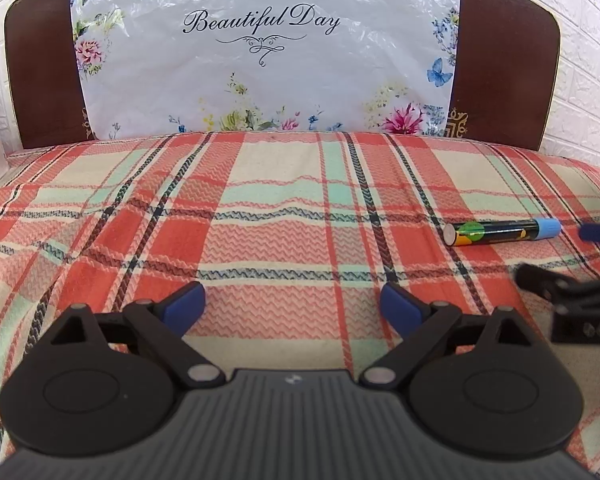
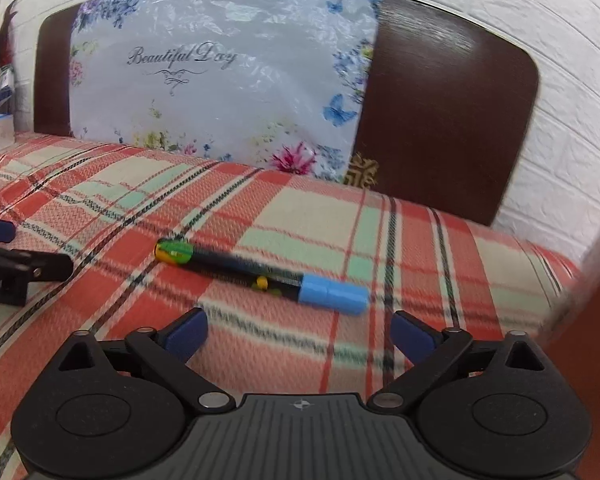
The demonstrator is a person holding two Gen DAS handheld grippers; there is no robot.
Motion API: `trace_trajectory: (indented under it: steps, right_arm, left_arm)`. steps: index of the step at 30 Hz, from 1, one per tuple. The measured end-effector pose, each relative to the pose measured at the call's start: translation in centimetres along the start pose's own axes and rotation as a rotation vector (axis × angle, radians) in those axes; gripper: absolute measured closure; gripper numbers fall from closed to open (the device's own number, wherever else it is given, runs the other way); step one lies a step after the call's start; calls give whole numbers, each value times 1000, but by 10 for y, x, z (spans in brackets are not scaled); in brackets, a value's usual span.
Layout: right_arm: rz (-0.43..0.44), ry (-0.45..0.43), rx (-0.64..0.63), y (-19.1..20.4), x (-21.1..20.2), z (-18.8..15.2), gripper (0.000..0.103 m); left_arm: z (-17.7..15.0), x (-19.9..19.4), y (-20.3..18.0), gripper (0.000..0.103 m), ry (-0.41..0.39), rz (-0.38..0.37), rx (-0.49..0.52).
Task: Organize objects
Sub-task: 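Grasp the blue-capped marker by its cap with the right gripper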
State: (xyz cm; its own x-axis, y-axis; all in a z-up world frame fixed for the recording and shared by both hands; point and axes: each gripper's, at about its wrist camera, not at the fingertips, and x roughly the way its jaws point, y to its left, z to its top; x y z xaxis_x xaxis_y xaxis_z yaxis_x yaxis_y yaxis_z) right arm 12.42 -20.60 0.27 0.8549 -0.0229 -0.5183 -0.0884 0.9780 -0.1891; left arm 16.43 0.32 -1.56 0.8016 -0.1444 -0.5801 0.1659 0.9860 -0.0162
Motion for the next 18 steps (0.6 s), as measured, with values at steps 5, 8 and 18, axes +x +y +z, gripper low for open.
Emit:
trace_trajectory:
  steps: [5,8,18]
  right_arm:
    - [56,-6,-80,1,25,16,2]
    - [144,55,-13,-12,40,23,6]
    - [242,52,46,1,5,10,69]
  left_arm:
    - [0,1,1,6,-1,-7,-3]
    - [0,1,1,6,-1,-9,-5]
    - [-1,1,1,5,-2,-8,-7]
